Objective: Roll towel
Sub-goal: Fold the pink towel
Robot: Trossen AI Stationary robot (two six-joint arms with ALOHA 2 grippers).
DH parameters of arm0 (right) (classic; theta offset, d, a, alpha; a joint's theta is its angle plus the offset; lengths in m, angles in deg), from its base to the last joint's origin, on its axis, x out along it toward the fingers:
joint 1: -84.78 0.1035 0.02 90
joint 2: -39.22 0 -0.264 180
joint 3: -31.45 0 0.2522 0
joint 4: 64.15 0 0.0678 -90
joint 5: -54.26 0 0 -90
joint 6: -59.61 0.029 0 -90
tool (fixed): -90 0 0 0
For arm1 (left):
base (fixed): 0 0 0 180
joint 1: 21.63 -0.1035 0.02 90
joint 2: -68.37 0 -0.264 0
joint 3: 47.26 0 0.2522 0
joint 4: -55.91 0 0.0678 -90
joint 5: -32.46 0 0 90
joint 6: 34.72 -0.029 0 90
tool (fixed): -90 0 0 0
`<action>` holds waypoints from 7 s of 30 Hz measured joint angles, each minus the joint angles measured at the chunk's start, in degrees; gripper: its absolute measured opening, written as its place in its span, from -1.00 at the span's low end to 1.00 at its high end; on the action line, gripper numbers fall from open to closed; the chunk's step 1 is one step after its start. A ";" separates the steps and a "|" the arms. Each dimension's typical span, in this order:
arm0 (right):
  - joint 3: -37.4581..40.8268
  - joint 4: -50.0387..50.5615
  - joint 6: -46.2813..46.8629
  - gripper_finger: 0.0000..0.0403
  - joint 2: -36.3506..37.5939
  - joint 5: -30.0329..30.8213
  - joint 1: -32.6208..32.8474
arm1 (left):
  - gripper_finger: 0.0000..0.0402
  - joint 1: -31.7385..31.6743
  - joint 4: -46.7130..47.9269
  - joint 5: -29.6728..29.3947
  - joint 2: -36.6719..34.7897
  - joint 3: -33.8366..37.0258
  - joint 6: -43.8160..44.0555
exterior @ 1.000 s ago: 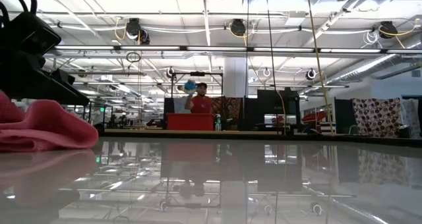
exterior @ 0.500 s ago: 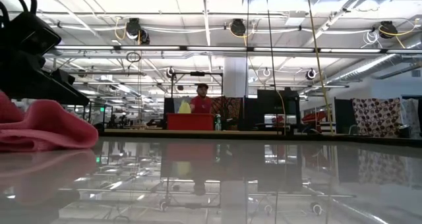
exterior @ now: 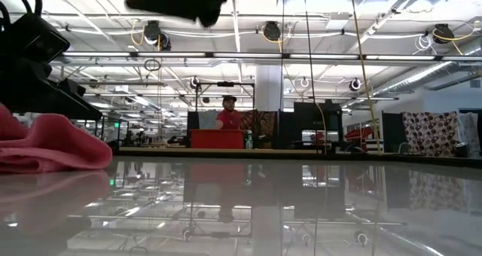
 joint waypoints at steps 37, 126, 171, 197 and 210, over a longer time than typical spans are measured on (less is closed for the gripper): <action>-12.14 3.36 7.21 0.10 -20.68 3.26 -7.36 | -0.14 -0.02 0.00 -0.01 -0.01 0.00 0.00; -12.60 80.24 15.28 -1.00 21.98 3.67 -2.86 | -0.14 -14.04 10.77 11.04 60.44 -55.23 -18.61; -9.87 98.42 20.24 -0.44 21.96 9.18 -0.11 | -0.99 -15.37 31.74 7.95 30.09 -55.01 -17.91; 27.53 23.63 16.14 -0.02 21.93 12.94 13.31 | -0.99 -22.47 44.98 6.89 32.20 -54.99 -2.60; 27.81 19.59 17.48 -0.13 12.04 20.89 13.38 | -1.00 -23.06 44.37 7.23 32.20 -55.00 -2.60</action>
